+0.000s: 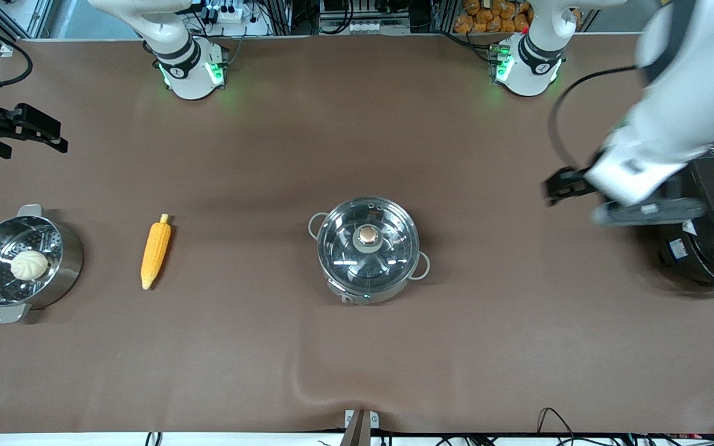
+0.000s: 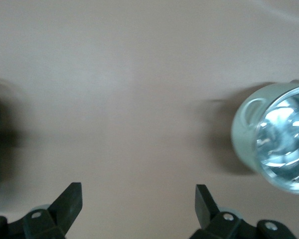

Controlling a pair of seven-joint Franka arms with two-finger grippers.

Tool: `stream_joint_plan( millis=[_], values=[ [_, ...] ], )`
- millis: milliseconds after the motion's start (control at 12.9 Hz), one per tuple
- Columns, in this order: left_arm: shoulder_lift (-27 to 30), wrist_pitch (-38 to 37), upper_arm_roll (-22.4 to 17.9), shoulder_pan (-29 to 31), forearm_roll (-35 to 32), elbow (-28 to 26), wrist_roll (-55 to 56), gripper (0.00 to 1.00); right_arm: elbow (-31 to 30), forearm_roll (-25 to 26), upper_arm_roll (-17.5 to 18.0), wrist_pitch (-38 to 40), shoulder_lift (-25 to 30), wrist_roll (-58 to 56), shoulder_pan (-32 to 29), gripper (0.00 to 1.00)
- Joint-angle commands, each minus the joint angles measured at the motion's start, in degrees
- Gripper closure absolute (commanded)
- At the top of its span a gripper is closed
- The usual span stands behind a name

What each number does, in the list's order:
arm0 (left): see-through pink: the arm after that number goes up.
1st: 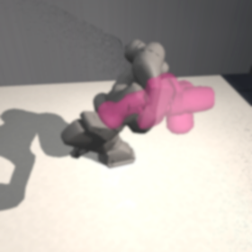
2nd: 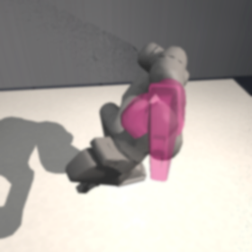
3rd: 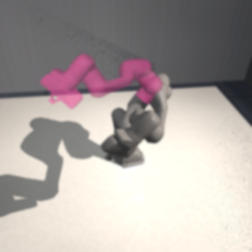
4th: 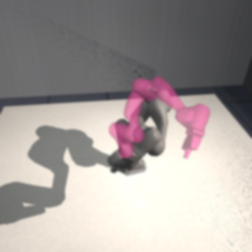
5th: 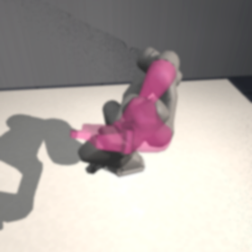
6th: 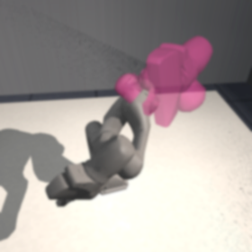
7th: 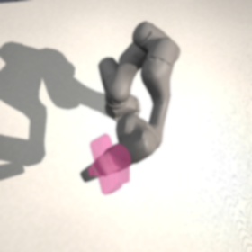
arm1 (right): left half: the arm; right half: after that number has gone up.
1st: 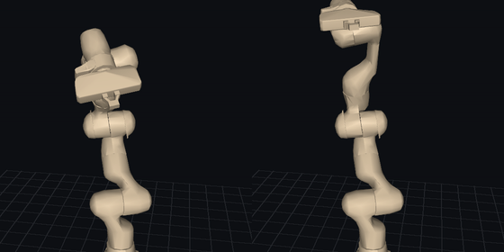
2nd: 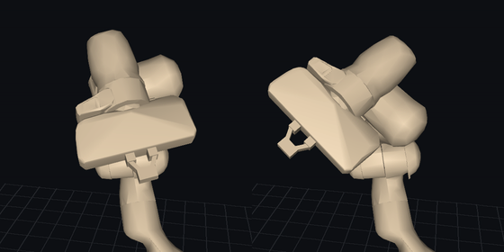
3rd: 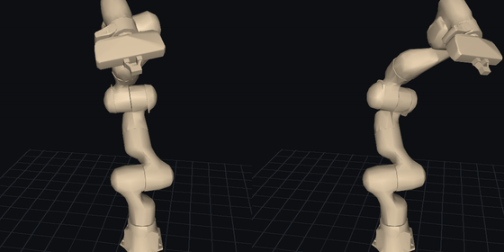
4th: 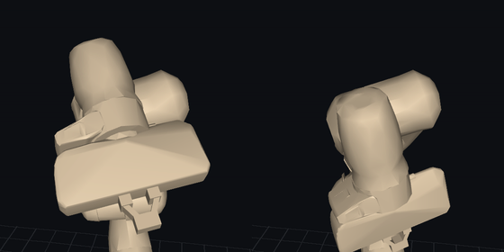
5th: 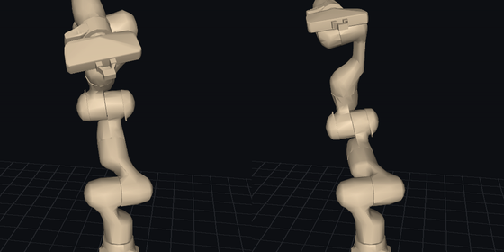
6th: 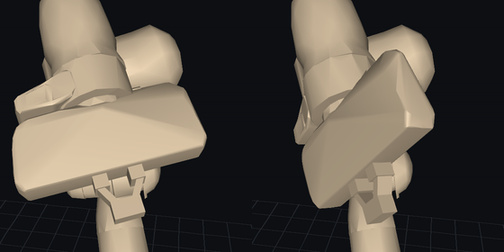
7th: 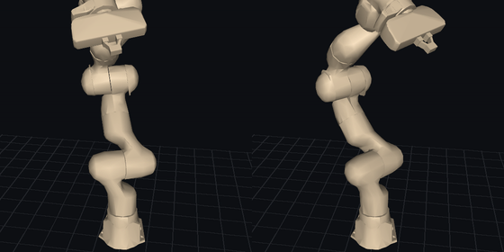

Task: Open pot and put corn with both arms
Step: 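Reach the left gripper toward the glass lid knob on the middle pot, then grasp the lid knob with the left gripper while the right gripper grasps the corn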

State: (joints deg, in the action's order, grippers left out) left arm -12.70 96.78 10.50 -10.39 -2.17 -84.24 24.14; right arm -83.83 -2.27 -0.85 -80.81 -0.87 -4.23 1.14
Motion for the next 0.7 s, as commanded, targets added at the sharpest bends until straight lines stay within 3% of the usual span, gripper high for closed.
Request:
stream_joint_plan(
  millis=[0, 233, 465, 620],
  values=[
    [-6.18, 3.49, -0.22, -7.42, -1.35, 3.37, 10.98, 0.0, -0.37, -0.1, -0.03, -0.14, 0.44, -0.07, 0.09, 0.0],
    [-13.64, 7.89, -0.83, -14.98, -1.61, 7.85, 24.87, 0.0, -0.71, -0.1, -0.02, -2.41, 0.08, -3.4, 0.09, 0.0],
    [-19.54, 9.48, -3.11, -20.88, -1.7, 11.2, 31.57, 0.0, -1.41, -0.01, -0.11, -4.17, -1.76, -2.89, -0.17, 0.0],
    [-21.39, 12.89, -5.39, -24.65, -1.7, 11.56, 33.6, 0.0, -4.83, -0.01, -0.11, -9.7, -1.85, -2.8, -0.26, 0.0]
  ],
)
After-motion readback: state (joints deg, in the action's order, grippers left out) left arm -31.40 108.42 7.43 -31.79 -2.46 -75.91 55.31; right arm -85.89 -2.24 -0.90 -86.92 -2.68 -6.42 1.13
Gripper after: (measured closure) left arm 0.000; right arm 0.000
